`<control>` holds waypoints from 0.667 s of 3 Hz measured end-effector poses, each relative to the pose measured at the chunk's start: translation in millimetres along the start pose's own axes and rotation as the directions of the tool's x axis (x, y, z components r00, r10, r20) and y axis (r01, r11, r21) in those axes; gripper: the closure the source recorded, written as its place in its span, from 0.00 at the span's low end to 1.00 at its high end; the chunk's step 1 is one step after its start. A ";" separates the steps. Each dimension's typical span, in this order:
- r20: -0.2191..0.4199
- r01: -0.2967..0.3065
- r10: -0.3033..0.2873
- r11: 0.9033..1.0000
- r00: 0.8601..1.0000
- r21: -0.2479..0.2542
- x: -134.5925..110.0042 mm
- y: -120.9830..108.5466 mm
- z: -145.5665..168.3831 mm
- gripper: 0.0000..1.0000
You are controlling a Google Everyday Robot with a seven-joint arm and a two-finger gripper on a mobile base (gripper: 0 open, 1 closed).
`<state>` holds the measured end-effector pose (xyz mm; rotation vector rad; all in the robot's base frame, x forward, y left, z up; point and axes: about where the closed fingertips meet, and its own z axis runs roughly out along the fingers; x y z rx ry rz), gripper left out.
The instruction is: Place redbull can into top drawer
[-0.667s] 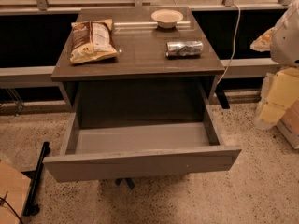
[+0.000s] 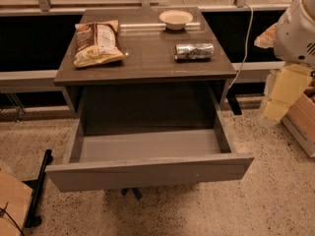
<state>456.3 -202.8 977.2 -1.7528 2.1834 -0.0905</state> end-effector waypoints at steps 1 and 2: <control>0.038 0.003 -0.002 1.000 0.999 -0.005 -12.7 -18.5 11.9 0.00; 0.048 0.019 -0.019 1.000 0.999 -0.012 -24.9 -45.0 30.8 0.00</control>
Offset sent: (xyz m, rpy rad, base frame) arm 0.0963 0.0270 -0.0226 0.0460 0.0077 0.0583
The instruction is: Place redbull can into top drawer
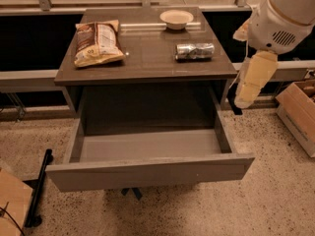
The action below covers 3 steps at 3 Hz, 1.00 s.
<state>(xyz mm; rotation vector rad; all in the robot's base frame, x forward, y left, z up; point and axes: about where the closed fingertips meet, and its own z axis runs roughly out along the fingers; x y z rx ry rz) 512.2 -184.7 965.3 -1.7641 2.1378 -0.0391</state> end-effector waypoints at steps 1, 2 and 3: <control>0.008 0.009 -0.009 1.000 1.000 -0.007 -6.2 -18.7 14.1 0.00; 0.016 0.021 -0.020 0.999 1.000 -0.030 -5.9 -51.3 37.2 0.00; 0.044 0.028 -0.026 0.999 0.999 -0.032 -4.0 -112.2 68.7 0.00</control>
Offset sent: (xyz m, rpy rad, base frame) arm 0.1193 -0.0068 -0.0389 0.0342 0.0505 0.0477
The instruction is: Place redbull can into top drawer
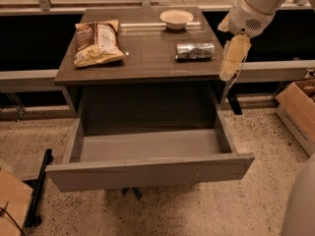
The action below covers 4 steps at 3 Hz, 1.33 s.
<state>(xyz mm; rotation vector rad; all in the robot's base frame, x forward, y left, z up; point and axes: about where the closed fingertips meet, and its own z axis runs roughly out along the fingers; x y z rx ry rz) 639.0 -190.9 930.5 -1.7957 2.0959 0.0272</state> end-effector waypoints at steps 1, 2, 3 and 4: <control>0.001 0.000 0.000 1.000 1.000 0.002 -0.5 -0.7 0.6 0.00; 0.019 -0.009 0.010 1.000 1.000 -0.010 -3.1 5.9 6.5 0.00; 0.082 0.002 -0.003 1.000 0.997 0.004 -28.6 2.9 16.1 0.00; 0.140 0.013 -0.015 1.000 0.990 0.011 -55.0 -8.1 29.7 0.00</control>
Offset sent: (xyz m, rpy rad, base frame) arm -0.0184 0.0102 -0.0128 0.0477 0.0357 -0.0040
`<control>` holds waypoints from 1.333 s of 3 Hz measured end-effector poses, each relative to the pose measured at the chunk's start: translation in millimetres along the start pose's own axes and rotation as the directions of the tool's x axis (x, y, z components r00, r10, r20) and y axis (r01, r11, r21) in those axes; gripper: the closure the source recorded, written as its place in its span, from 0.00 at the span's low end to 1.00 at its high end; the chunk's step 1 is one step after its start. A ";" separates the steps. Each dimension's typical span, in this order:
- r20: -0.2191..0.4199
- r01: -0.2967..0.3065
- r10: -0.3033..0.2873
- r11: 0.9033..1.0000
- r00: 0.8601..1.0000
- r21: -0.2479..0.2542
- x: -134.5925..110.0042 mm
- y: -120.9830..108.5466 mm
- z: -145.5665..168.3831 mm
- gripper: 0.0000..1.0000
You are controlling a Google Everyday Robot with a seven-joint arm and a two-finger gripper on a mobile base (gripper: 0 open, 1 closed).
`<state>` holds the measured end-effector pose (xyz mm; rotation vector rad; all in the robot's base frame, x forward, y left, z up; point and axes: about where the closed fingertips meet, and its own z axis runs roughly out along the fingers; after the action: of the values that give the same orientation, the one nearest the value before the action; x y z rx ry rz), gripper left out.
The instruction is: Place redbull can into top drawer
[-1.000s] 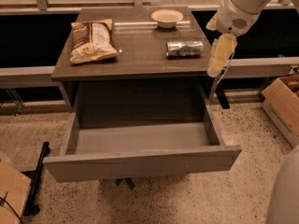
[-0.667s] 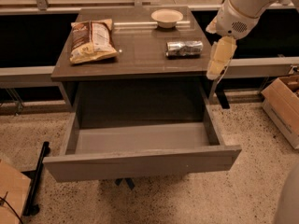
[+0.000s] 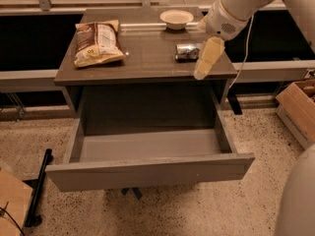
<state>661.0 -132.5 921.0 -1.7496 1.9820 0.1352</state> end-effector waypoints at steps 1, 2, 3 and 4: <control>0.050 -0.022 0.021 1.000 0.999 0.007 -14.3 -19.2 17.3 0.00; 0.103 -0.082 0.080 0.997 0.991 0.012 -18.6 -40.1 39.3 0.00; 0.132 -0.148 0.145 0.989 0.981 0.016 -11.3 -61.2 59.2 0.00; 0.135 -0.197 0.191 0.980 0.972 0.028 1.3 -80.7 71.5 0.00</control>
Offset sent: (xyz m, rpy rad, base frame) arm 0.0872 0.0303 -0.0257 0.2053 0.0033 -0.1147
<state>758.8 -120.1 877.3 -1.4792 2.0398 0.2666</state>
